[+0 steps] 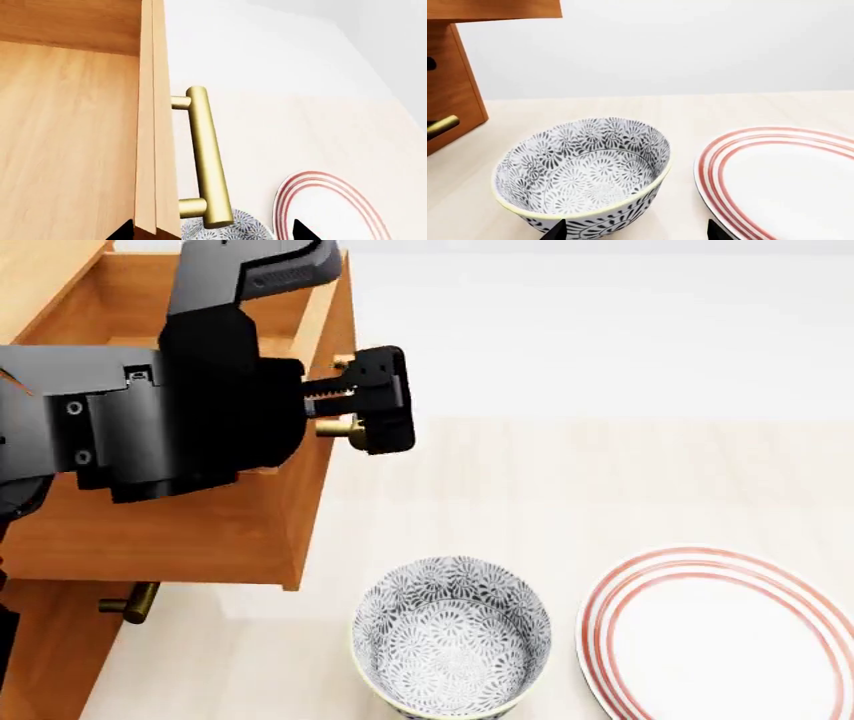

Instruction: Open the top drawer of the cabinet.

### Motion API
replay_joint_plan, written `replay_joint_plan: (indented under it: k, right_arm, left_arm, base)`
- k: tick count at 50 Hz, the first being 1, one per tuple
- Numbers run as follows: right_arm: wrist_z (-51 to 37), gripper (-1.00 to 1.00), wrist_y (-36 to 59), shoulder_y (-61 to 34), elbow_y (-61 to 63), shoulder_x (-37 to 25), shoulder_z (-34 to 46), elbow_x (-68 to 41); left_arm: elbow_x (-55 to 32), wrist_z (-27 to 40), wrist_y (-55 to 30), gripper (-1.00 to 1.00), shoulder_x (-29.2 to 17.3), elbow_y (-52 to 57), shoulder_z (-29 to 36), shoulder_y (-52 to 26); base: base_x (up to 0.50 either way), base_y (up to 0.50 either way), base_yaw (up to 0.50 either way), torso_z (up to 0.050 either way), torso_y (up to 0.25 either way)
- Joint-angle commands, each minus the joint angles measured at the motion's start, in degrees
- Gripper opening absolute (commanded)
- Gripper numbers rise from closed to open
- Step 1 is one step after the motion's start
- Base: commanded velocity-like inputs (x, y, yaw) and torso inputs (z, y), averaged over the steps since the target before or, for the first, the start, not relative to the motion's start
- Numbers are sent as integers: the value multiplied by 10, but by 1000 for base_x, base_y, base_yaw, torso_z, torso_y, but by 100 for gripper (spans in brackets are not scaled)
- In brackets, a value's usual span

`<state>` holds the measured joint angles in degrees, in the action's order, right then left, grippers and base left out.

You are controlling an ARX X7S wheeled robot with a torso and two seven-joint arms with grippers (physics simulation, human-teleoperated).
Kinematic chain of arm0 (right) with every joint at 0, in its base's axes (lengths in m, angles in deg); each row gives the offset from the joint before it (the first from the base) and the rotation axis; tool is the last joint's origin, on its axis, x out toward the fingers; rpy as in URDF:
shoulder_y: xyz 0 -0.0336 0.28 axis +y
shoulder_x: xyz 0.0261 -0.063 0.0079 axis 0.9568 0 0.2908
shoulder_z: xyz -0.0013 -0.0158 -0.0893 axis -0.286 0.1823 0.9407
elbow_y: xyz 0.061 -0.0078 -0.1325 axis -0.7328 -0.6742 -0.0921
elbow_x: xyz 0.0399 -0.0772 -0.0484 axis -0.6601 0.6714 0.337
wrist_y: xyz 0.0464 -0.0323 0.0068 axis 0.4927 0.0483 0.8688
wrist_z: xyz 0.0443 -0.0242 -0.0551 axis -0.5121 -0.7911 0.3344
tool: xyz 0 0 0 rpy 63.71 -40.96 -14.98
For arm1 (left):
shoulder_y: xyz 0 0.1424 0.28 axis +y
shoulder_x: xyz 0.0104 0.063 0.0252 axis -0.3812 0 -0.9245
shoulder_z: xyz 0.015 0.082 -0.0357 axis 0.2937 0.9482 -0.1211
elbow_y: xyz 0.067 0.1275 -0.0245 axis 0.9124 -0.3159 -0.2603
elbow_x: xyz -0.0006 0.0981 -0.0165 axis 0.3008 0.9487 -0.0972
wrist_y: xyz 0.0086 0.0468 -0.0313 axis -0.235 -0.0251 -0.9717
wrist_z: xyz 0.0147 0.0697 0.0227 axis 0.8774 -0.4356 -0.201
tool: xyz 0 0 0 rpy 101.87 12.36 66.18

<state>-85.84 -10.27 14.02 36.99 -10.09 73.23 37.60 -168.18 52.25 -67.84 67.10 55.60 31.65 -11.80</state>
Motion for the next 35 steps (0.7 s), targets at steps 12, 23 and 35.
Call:
replay_joint_plan:
  k: [12,23,35]
  right_arm:
    - [12,100,2,0,0,9,-7,8]
    - [11,100,3,-3,-5,10,-8,6]
    - [8,100,5,-4,-5,9,-7,5]
  left_arm:
    - [-15,-32,68,100,-21,234,86,-38]
    - [-63,10,49,100,-31,299,75,-41]
    - [-110,54,54,100,-61,411,59,16]
  base:
    - [0,0,-1,2,4]
    - [0,0,0,0,0]
    - [0,0,0,0,0]
